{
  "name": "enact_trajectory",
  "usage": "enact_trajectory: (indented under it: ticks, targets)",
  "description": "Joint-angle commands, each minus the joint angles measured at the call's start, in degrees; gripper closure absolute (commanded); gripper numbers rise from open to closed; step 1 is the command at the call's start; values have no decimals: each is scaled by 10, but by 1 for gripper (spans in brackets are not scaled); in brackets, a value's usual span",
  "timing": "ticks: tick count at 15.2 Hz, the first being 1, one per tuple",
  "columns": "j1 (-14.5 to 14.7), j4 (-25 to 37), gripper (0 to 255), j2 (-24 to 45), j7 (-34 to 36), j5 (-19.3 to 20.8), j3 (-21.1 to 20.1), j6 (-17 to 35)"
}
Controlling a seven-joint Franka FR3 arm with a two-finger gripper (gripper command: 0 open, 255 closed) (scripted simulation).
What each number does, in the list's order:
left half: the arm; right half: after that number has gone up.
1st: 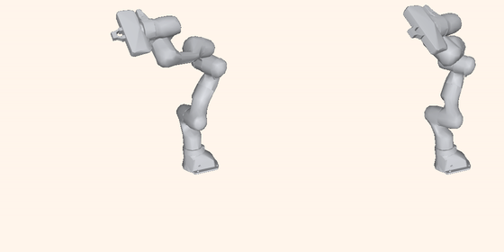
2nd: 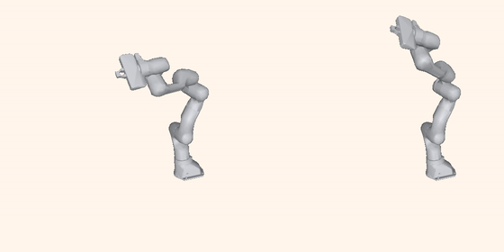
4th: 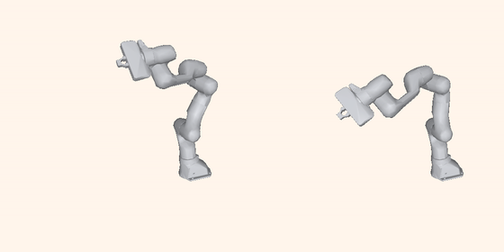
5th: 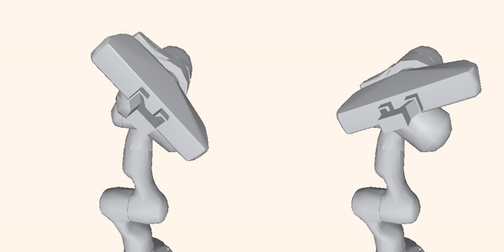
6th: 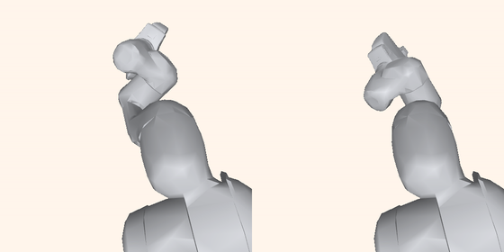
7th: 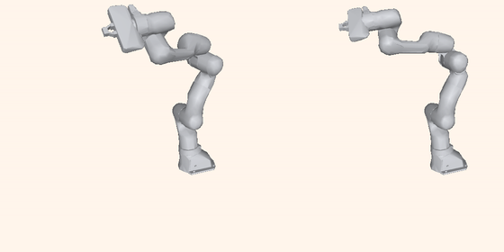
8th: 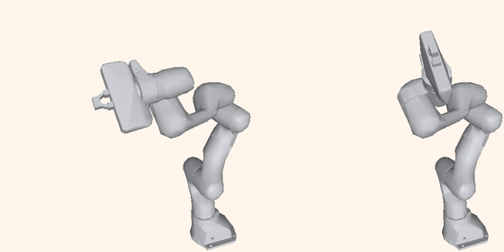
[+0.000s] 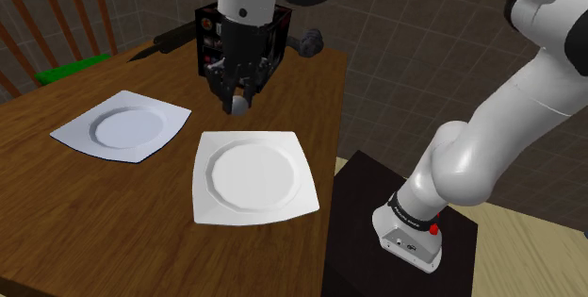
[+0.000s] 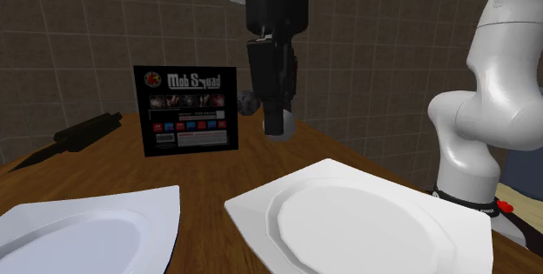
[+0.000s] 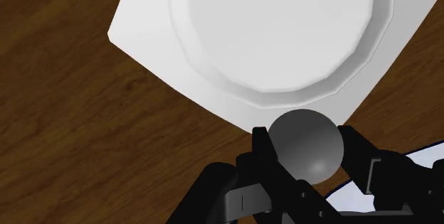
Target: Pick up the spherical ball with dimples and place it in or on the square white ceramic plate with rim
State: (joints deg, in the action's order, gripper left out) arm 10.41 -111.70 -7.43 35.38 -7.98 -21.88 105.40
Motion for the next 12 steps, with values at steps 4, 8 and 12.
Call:
enact_trajectory:
  ticks: [4,8,12]
  targets:
    - [26,-76,255,-80,32,-35,-21,6]
    - [37,-111,255,-104,43,-48,-31,20]
    - [38,-138,255,-100,41,-50,-34,51]
